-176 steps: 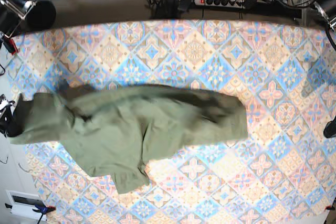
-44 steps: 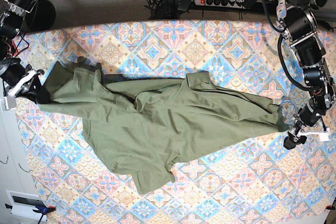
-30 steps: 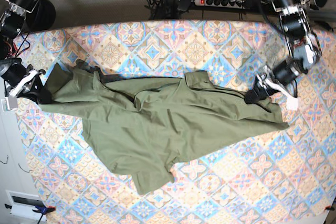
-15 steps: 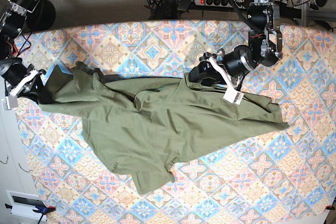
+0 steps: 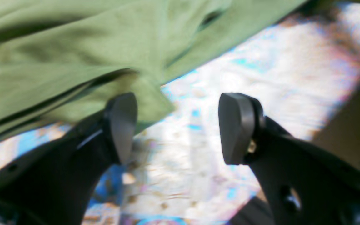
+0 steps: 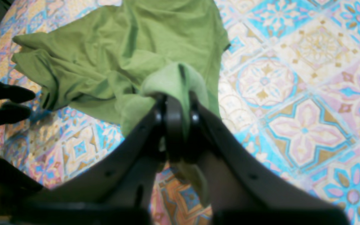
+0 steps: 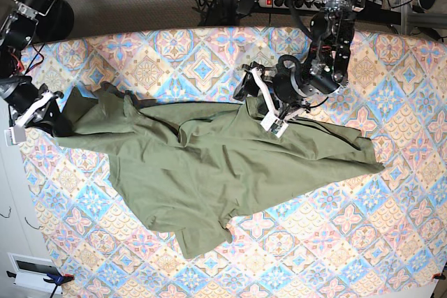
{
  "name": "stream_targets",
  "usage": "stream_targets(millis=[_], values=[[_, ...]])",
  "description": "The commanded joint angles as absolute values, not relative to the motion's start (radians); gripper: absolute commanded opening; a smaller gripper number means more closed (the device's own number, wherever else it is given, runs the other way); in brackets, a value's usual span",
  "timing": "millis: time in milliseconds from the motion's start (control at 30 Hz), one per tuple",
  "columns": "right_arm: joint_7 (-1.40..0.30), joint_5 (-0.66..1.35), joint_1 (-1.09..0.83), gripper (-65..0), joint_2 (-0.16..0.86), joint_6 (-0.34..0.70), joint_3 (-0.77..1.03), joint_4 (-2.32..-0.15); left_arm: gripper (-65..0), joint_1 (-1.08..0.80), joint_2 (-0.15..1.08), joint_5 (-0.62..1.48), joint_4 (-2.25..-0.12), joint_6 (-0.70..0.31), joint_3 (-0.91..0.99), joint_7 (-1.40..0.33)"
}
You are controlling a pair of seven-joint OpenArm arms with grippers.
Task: Layout the t-shirt on the table in an organized manner, then fold the t-shirt properly
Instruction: 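Release the sleeve and move the left gripper over the t-shirt collar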
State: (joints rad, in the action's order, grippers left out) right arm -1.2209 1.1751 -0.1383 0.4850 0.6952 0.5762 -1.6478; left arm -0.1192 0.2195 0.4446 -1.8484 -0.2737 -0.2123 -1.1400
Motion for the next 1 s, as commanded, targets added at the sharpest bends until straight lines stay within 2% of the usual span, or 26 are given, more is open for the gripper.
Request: stream_targets(millis=[0, 100, 167, 333, 367, 767, 900, 967], values=[[-1.194, 1.198, -0.127, -64.3, 0.509, 0.698, 0.587, -1.664, -24.9, -0.108, 0.223, 0.441, -1.865, -0.28, -0.234, -1.109], [-1.194, 1.198, -0.127, -64.3, 0.509, 0.698, 0.587, -1.664, -26.7, -0.108, 0.223, 0.351, -1.862, -0.28, -0.289, -1.072], [-1.194, 1.198, -0.127, -64.3, 0.509, 0.698, 0.587, -1.664, -32.1, -0.108, 0.222, 0.291, -1.84, -0.28, -0.312, -1.053], [-1.193, 1.198, -0.125, -64.3, 0.509, 0.698, 0.587, -1.661, -62.0, -0.081, 0.205, 0.24, -1.782, -0.28, -0.32, -1.015], [-1.193, 1.198, -0.125, -64.3, 0.509, 0.698, 0.587, -1.661, -65.0, -0.077, 0.205, 0.231, -1.778, -0.278, -0.317, -1.015], [-1.193, 1.198, -0.125, -64.3, 0.509, 0.698, 0.587, -1.655, -65.0, -0.113, 0.234, 0.326, -1.906, -0.283, -0.062, -1.021], [-1.193, 1.198, -0.125, -64.3, 0.509, 0.698, 0.587, -1.655, -65.0, -0.124, 0.285, 0.387, -1.906, -0.283, -0.177, -1.021], [-1.193, 1.198, -0.125, -64.3, 0.509, 0.698, 0.587, -1.659, -57.1, -0.125, 0.291, 0.383, -1.905, -0.28, -0.208, -1.021]])
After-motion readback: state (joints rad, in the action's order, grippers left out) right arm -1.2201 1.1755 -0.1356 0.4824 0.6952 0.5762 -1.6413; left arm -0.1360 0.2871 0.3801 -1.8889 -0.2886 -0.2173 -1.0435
